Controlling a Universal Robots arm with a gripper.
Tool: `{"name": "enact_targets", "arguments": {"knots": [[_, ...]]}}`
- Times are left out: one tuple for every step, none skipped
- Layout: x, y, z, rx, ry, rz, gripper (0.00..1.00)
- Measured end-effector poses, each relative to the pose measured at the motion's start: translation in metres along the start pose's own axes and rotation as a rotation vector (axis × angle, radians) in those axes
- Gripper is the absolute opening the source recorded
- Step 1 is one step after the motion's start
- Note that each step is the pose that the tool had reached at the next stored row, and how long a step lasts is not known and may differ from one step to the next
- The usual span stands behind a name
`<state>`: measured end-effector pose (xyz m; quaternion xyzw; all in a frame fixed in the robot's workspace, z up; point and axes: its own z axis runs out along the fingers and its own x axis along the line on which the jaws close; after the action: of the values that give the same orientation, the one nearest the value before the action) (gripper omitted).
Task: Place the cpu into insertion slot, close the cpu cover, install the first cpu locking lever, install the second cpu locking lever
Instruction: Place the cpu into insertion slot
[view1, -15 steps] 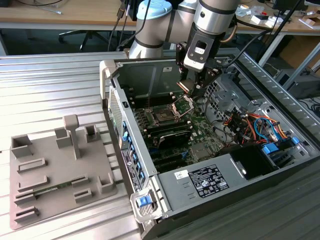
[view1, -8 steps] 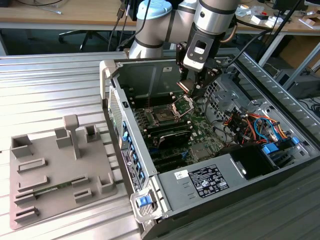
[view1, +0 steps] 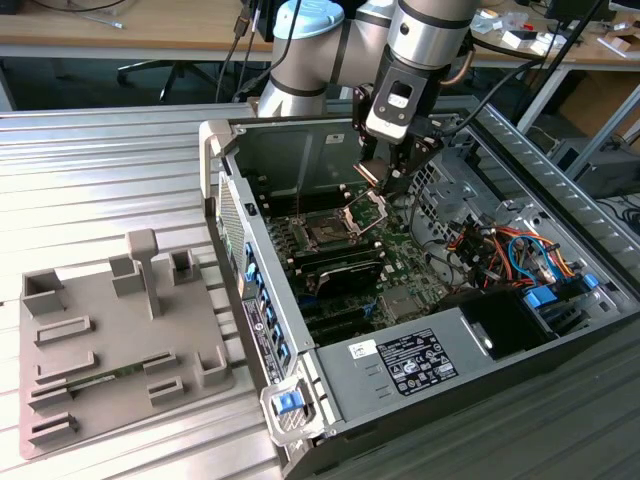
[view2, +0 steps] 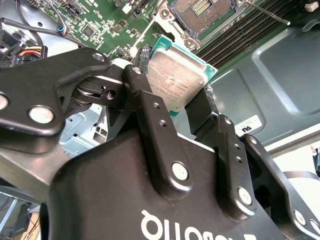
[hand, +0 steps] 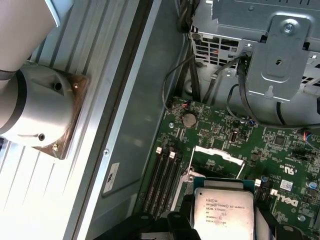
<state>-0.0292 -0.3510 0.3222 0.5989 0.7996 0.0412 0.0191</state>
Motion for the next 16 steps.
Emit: {"name": "enact_targets", "arguments": {"knots": [[0.0, 0.0, 0.0, 0.0, -0.0001, 0.001, 0.55], [0.0, 0.0, 0.0, 0.0, -0.0003, 0.003, 0.55], [0.0, 0.0, 0.0, -0.0001, -0.0004, 0.004, 0.55], [0.0, 0.0, 0.0, -0.0001, -0.0006, 0.006, 0.55], [0.0, 0.0, 0.0, -0.0002, -0.0007, 0.008, 0.55], [0.0, 0.0, 0.0, -0.0002, -0.0008, 0.009, 0.55], [0.0, 0.0, 0.0, -0.0002, -0.001, 0.01, 0.55], [0.0, 0.0, 0.0, -0.0003, -0.0011, 0.013, 0.55], [0.0, 0.0, 0.0, -0.0003, -0.0014, 0.015, 0.55], [0.0, 0.0, 0.0, -0.0003, -0.0016, 0.018, 0.55], [0.0, 0.0, 0.0, -0.0004, -0.0017, 0.019, 0.55], [0.0, 0.0, 0.0, -0.0004, -0.002, 0.022, 0.55], [0.0, 0.0, 0.0, -0.0005, -0.0022, 0.024, 0.55], [0.0, 0.0, 0.0001, -0.0005, -0.0024, 0.026, 0.55], [0.0, 0.0, 0.0001, -0.0005, -0.0024, 0.027, 0.55], [0.0, 0.0, 0.0001, -0.0006, -0.0026, 0.029, 0.55]]}}
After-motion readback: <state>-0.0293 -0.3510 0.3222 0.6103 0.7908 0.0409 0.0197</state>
